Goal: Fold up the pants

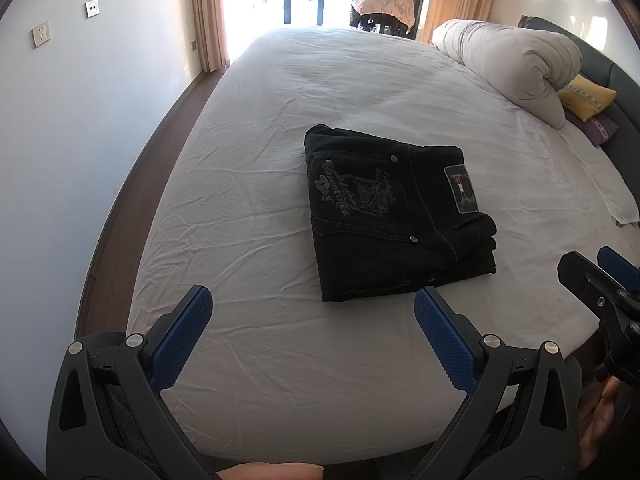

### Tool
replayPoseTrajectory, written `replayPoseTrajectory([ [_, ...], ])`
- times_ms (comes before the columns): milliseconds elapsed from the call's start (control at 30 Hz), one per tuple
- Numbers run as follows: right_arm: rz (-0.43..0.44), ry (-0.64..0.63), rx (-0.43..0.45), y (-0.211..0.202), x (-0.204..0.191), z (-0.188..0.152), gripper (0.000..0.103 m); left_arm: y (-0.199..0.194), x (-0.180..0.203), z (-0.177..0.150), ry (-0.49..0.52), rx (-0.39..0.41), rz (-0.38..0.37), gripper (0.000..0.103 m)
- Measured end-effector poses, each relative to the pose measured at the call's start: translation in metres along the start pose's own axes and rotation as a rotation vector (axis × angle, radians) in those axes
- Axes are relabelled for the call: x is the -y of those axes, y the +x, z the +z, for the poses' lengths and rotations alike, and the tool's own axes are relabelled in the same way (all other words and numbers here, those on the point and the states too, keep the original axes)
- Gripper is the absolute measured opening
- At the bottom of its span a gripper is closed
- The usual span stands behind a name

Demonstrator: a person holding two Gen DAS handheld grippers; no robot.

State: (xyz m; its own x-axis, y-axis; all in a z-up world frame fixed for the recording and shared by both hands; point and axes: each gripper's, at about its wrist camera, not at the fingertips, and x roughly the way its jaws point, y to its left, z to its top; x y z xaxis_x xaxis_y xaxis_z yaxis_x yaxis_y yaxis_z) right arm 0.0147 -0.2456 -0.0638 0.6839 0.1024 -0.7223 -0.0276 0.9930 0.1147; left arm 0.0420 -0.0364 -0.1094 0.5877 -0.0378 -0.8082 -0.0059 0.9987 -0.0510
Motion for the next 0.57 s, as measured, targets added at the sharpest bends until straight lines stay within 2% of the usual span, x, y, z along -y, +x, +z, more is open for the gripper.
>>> replayPoseTrajectory([
  [567, 0.0, 0.003, -0.006, -0.0012, -0.0022, -0.0065, 0.103, -0.0003, -0.0022, -0.0018, 0.0, -0.008, 0.007, 0.103],
])
